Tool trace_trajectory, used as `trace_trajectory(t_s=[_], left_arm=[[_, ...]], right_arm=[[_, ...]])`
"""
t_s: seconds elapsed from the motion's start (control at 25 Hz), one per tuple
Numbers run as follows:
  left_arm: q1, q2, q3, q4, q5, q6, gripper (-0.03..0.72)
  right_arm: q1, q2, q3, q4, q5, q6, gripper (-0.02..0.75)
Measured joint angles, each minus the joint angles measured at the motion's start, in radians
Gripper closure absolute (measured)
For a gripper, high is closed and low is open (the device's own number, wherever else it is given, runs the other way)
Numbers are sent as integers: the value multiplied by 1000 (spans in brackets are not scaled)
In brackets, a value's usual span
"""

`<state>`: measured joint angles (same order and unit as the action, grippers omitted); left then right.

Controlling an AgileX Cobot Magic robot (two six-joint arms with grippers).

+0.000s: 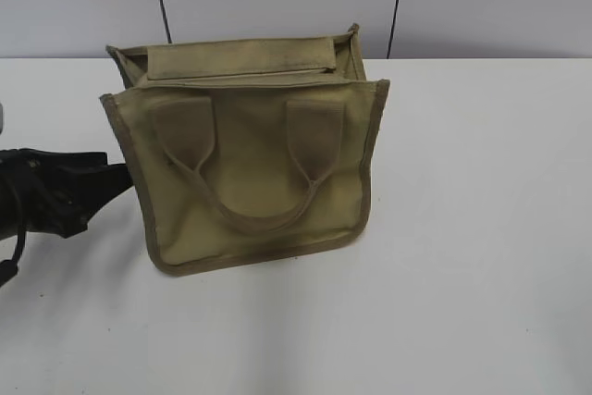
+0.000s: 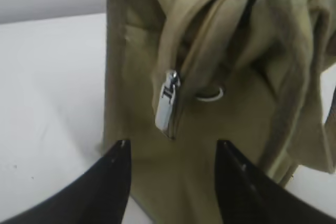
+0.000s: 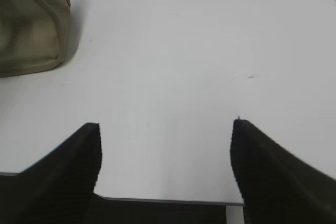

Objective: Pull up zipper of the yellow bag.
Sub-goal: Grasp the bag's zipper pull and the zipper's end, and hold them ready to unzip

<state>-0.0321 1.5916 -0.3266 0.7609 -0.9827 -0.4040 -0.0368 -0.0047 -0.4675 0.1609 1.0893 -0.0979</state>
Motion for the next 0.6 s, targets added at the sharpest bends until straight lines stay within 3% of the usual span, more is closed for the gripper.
trace_trajectory(t_s=[0.36, 0.6], left_arm=[[0, 290, -86, 23, -204, 51, 308], [0, 397, -203, 61, -220, 66, 368]], right_arm=[[0, 0, 0, 0, 0, 0, 154], [0, 0, 0, 0, 0, 0, 154]])
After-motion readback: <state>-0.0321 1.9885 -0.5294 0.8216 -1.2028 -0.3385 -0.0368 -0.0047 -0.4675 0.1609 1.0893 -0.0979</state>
